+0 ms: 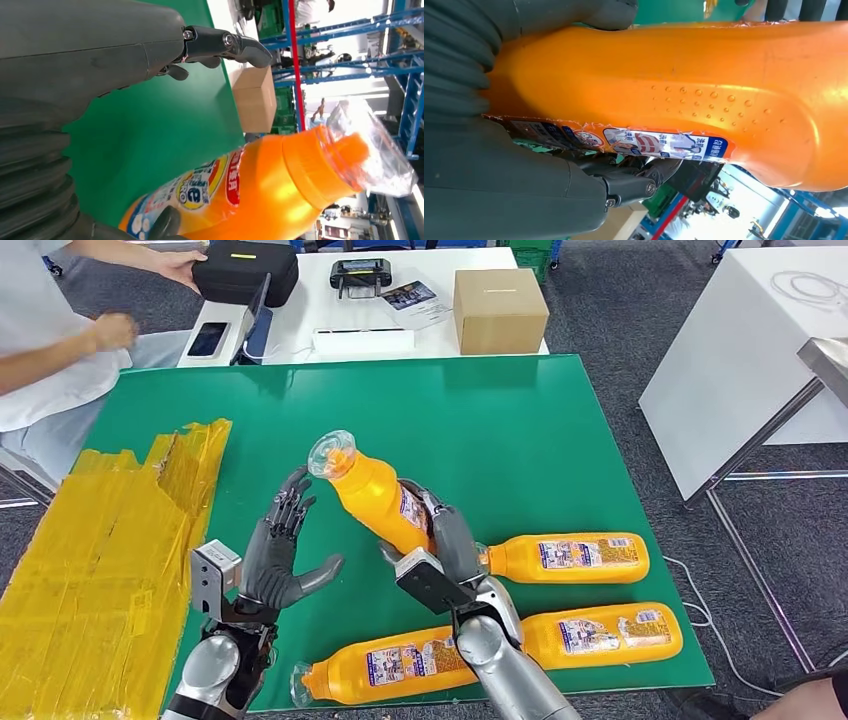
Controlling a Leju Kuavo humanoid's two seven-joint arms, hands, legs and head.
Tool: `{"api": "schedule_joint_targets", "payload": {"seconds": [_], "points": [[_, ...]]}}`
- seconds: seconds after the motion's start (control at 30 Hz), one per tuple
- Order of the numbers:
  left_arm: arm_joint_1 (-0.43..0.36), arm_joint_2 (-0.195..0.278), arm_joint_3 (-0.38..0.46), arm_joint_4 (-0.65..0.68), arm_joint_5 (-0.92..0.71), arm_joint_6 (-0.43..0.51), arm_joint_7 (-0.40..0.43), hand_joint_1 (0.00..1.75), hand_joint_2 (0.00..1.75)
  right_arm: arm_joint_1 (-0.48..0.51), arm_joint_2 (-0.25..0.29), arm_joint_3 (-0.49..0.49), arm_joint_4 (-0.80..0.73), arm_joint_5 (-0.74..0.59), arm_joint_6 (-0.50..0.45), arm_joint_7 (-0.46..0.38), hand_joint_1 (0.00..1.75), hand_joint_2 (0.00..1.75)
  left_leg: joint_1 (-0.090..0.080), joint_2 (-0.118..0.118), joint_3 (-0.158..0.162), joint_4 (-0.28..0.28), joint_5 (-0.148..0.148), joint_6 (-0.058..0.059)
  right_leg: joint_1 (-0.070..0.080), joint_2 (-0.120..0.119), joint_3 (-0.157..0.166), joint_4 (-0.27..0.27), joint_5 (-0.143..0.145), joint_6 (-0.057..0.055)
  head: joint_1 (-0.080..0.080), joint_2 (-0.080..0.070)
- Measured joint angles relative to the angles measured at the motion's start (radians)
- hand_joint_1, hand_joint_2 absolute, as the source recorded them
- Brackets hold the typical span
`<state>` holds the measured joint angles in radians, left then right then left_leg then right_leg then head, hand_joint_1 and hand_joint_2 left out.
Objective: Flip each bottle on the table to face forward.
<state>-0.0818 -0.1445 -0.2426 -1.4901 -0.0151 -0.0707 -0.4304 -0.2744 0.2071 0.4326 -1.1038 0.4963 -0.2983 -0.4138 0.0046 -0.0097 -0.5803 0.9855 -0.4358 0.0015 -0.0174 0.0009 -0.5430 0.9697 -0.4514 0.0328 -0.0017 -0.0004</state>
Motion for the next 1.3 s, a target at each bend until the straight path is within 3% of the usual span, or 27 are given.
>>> {"api": "schedule_joint_targets", "payload": {"seconds": [1.13,1.17,1.2,1.3], "points": [[-0.055,0.014,-0.021,0.057,0.007,-0.002,0.018,0.0,1.75,-0.013,0.055,0.125,0.076,0.165,-0.067,0.022,1.75,1.75,0.0,0.0,0.0,0.0,0.0,0.0,0.0,0.0,0.0,0.0,0.0,0.0,0.0,0.0],[-0.056,0.014,-0.021,0.06,0.007,-0.002,0.018,0.05,1.75,-0.013,0.056,0.126,0.077,0.166,-0.069,0.023,1.75,1.75,0.0,0.0,0.0,0.0,0.0,0.0,0.0,0.0,0.0,0.0,0.0,0.0,0.0,0.0],[-0.057,0.014,-0.021,0.063,0.007,-0.002,0.018,0.23,1.75,-0.013,0.056,0.128,0.079,0.167,-0.07,0.024,1.75,1.75,0.0,0.0,0.0,0.0,0.0,0.0,0.0,0.0,0.0,0.0,0.0,0.0,0.0,0.0],[-0.059,0.014,-0.02,0.067,0.015,0.002,0.014,1.48,1.75,-0.017,0.058,0.133,0.086,0.167,-0.072,0.029,1.75,1.75,0.0,0.0,0.0,0.0,0.0,0.0,0.0,0.0,0.0,0.0,0.0,0.0,0.0,0.0]]}}
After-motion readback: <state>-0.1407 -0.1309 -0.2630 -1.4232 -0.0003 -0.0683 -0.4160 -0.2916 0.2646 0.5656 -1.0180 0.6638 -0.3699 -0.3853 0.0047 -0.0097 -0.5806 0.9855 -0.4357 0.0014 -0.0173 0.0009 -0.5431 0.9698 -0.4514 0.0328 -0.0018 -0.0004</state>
